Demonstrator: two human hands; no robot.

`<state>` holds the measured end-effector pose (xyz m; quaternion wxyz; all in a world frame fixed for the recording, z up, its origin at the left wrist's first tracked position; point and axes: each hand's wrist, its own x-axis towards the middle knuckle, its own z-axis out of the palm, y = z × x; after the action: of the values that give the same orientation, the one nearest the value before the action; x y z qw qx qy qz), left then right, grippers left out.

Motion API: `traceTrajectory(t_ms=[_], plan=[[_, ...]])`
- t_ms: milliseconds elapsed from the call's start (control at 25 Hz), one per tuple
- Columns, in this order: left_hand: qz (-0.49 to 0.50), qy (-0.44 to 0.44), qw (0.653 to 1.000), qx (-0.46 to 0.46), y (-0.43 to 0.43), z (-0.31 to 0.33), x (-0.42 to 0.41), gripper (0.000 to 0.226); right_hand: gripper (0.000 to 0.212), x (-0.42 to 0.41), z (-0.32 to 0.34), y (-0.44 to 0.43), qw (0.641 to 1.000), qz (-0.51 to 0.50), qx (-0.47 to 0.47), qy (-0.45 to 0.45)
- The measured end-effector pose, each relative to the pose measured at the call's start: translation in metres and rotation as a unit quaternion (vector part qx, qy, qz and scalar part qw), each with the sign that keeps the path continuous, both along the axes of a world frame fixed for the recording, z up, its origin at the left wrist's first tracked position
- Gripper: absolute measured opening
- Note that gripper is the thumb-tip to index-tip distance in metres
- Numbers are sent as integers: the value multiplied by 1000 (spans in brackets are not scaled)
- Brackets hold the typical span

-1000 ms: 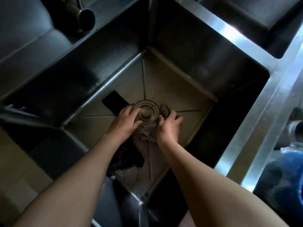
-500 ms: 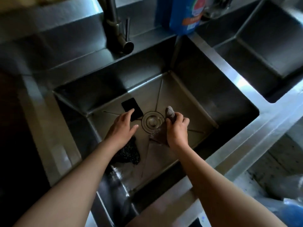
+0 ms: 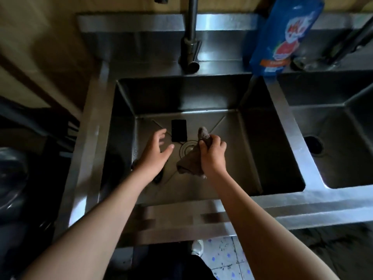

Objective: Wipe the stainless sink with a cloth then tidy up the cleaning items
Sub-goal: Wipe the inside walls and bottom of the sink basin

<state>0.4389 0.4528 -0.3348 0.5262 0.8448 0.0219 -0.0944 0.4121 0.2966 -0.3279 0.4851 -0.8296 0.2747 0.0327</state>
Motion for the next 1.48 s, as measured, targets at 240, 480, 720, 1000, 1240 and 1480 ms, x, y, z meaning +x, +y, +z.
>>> traceTrajectory(t_ms=[240,480,720,1000,1240,1480], plan=[[87,8,995,-51,22,-12,4,41,32,30,-9,12,994,109,-14,4],[151,82,985,13,44,-50,11,39,32,42,-36,20,979,189,-66,35],[237,135,960,62,48,-72,15,43,38,57,-57,41,959,259,-88,80],[317,225,915,106,31,-95,18,52,42,74,-83,27,914,380,-119,74],[321,303,890,117,32,-118,15,71,42,78,-114,-10,898,419,-111,82],[231,296,913,157,16,-135,30,65,43,86,-137,-26,903,411,-103,68]])
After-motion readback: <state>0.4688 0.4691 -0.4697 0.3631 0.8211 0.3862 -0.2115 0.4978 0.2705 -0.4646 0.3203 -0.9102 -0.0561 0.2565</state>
